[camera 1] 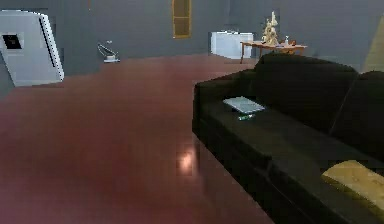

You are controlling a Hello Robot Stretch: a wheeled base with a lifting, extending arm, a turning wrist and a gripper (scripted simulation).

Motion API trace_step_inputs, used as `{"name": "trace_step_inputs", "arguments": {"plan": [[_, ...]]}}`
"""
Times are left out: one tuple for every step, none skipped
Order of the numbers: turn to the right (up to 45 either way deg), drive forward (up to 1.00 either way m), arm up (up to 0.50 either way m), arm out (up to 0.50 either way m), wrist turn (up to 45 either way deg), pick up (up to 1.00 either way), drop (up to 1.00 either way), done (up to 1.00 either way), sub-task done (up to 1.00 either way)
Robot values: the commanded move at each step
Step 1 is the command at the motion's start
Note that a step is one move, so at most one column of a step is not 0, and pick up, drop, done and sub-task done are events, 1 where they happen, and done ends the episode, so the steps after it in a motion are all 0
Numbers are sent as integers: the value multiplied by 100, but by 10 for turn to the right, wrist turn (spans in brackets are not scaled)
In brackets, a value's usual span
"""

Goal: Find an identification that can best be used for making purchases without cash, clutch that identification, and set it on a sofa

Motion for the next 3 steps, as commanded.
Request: {"name": "trace_step_inputs", "arguments": {"plan": [[0, 100, 0, 0, 0, 0, 0, 0, 0], [420, 0, 0, 0, 0, 0, 0, 0, 0], [-420, 0, 0, 0, 0, 0, 0, 0, 0]]}}
